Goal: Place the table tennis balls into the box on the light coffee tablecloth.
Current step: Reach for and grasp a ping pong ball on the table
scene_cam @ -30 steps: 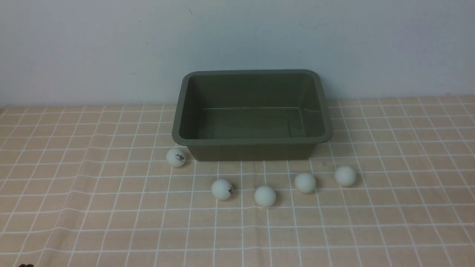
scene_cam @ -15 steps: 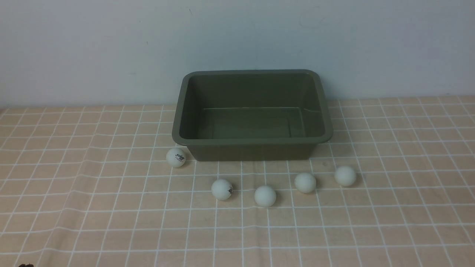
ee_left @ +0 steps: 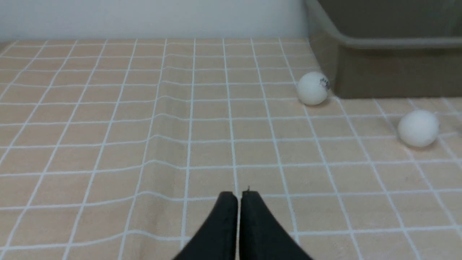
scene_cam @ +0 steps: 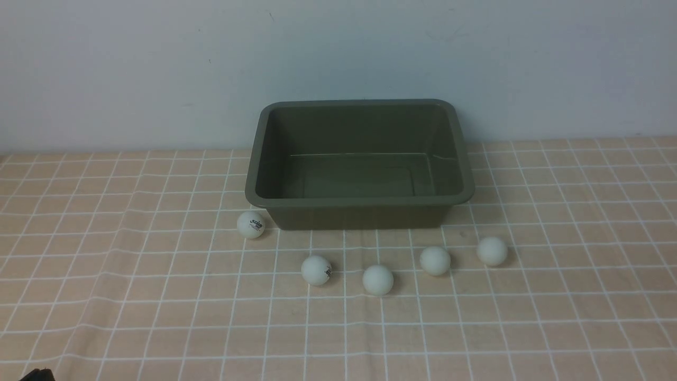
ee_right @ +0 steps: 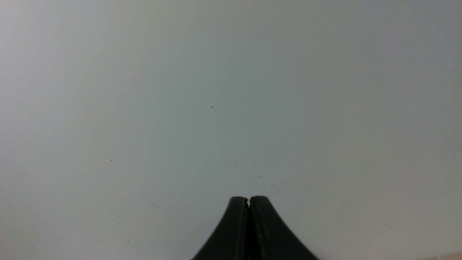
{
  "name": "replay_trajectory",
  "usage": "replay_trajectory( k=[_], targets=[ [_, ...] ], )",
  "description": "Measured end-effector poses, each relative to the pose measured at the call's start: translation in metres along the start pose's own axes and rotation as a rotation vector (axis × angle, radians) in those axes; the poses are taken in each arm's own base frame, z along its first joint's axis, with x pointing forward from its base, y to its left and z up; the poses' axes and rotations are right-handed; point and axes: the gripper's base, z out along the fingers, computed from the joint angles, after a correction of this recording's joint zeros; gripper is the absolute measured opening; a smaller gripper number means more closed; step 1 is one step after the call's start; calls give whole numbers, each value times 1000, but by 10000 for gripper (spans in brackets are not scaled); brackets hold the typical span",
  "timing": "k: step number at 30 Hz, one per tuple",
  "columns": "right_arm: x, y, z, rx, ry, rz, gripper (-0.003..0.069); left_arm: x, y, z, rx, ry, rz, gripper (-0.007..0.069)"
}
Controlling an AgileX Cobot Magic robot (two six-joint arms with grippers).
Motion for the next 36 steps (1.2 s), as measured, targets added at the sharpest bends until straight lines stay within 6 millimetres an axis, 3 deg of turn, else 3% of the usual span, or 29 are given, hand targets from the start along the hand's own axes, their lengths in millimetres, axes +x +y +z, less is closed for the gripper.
replay_trajectory(
  k=[20,26,36],
  targets=[
    [0,0,0,0,0,1,-15,-16,-3,-1,43,-171,-113,-3],
    [1,0,0,2,16,1,-15,-21,-4,-2,76,-222,-289,-3],
    [6,-1,0,6,67,-70,-6,-32,-4,-6,122,-338,-464,92]
  ],
)
